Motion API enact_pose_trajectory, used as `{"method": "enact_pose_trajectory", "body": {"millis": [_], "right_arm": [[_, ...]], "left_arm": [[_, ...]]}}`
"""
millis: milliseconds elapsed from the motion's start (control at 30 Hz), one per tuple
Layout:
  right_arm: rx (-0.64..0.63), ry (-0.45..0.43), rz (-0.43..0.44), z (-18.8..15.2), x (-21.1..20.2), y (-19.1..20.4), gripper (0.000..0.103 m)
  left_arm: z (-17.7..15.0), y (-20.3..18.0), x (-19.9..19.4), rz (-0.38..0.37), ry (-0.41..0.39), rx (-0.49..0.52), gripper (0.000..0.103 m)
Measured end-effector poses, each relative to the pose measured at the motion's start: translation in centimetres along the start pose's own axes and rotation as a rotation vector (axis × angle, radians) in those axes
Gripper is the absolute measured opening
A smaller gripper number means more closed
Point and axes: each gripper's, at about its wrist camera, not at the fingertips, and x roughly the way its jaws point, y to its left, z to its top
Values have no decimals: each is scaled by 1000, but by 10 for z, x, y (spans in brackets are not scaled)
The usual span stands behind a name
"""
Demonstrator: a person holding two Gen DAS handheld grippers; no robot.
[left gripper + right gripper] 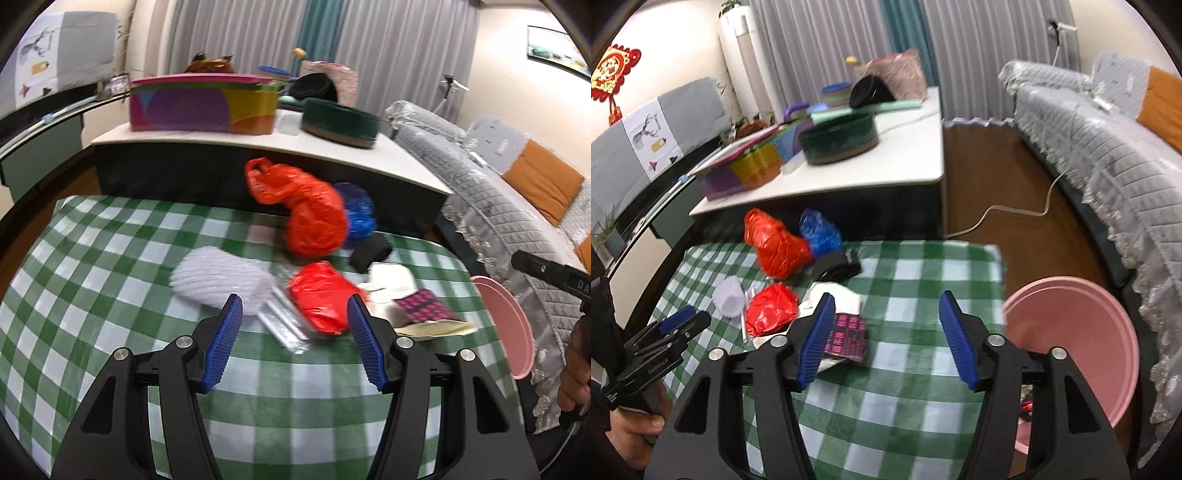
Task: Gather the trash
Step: 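Grasp pink-printed black packet with right tool while left tool reaches toward bubble-foam sleeve, then grasp white bubble-foam sleeve with left tool while right tool carries packet toward bin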
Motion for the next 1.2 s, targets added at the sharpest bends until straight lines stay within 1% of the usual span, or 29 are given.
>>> {"method": "enact_pose_trajectory", "body": {"millis": [33, 200, 367, 467, 567, 667, 833, 867, 900, 933, 967, 1000, 1067, 1100, 1167, 1200], "right_arm": [[2, 11, 9, 0, 5, 1, 71], [27, 102, 80, -1, 42, 11, 85], [25, 182, 119, -3, 69, 23, 90], [-17, 251, 125, -8, 85, 36, 91], [-63, 302, 112, -13, 96, 45, 91], [-92, 325, 104, -18, 102, 50, 91], [-145, 360, 64, -27, 109, 55, 91], [-156, 364, 57, -28, 110, 56, 89], [-165, 365, 54, -29, 110, 57, 85], [-171, 366, 52, -29, 109, 57, 80], [-176, 365, 51, -29, 107, 57, 78], [-177, 362, 49, -29, 104, 56, 78], [-179, 348, 47, -27, 98, 54, 78], [-180, 339, 48, -26, 94, 52, 78], [-179, 318, 43, -23, 86, 49, 77], [-178, 305, 38, -21, 80, 47, 77]], "left_arm": [[0, 4, 4, 9, 7, -8, 58], [0, 20, 20, 44, 28, -38, 58], [4, 37, 34, 93, 50, -91, 58], [5, 40, 41, 94, 61, -104, 58], [4, 38, 48, 105, 77, -86, 58], [3, 36, 51, 101, 80, -82, 58], [5, 37, 52, 96, 80, -84, 58], [4, 37, 52, 96, 82, -87, 58], [4, 38, 52, 99, 84, -88, 58], [4, 39, 52, 102, 86, -87, 53], [4, 39, 53, 103, 89, -86, 48], [4, 40, 53, 104, 92, -85, 46], [3, 41, 52, 111, 97, -81, 34], [3, 41, 51, 112, 99, -77, 32], [2, 40, 50, 112, 104, -70, 20], [1, 40, 49, 117, 106, -66, 16]]}}
